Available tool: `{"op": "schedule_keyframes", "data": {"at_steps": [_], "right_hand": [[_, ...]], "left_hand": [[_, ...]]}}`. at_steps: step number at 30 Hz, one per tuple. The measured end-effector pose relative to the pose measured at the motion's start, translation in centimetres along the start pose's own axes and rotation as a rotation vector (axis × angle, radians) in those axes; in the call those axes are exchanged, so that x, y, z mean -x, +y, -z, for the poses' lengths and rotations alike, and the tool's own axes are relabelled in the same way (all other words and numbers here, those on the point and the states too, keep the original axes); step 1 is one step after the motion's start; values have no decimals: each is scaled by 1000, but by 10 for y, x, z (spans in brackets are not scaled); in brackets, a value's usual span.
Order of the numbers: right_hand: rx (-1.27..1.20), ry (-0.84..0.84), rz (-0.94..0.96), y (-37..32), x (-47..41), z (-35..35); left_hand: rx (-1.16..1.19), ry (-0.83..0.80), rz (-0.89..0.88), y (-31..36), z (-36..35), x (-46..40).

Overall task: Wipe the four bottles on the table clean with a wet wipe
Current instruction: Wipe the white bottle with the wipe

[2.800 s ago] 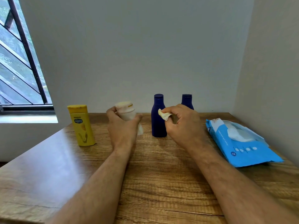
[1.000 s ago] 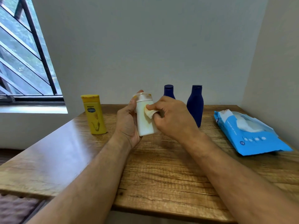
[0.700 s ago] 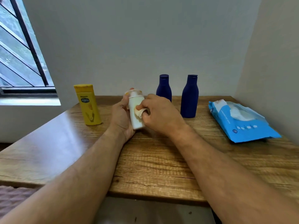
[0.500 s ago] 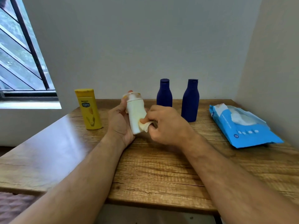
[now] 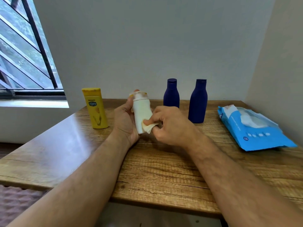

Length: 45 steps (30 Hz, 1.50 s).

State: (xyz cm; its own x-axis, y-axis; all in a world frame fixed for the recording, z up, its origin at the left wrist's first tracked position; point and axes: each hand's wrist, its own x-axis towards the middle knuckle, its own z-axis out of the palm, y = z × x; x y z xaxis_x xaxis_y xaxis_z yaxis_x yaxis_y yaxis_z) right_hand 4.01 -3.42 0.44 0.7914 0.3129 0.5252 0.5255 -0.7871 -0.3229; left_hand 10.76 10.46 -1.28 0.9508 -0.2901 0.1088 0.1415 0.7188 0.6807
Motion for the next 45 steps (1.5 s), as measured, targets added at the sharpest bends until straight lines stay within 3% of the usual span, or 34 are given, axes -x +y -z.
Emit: {"op": "schedule_keyframes", "data": {"at_steps": [3, 9, 15, 18, 25, 30, 33, 35, 42, 45], "right_hand": [[38, 12, -4, -3, -1, 0], [-61, 260, -111, 3, -2, 1], [-9, -12, -15, 0, -2, 1], [7, -30, -6, 0, -2, 1], [-47, 274, -103, 4, -3, -1], [-73, -4, -23, -5, 1, 2], [-80, -79, -29, -8, 2, 3], [-73, -33, -32, -6, 2, 4], [-76, 356, -95, 6, -3, 1], [-96, 294, -46, 6, -2, 1]], "left_hand": [[3, 11, 30, 1, 1, -2], [-171, -82, 131, -8, -5, 10], [-77, 34, 62, 2, -2, 6], [-83, 60, 48, 2, 1, 4], [-230, -77, 157, -9, -8, 11], [-136, -28, 106, -4, -4, 9], [-79, 28, 50, -1, 0, 5], [-54, 21, 34, 0, 1, 3], [-161, -123, 169, -6, -2, 8], [-142, -116, 137, -4, -5, 10]]}}
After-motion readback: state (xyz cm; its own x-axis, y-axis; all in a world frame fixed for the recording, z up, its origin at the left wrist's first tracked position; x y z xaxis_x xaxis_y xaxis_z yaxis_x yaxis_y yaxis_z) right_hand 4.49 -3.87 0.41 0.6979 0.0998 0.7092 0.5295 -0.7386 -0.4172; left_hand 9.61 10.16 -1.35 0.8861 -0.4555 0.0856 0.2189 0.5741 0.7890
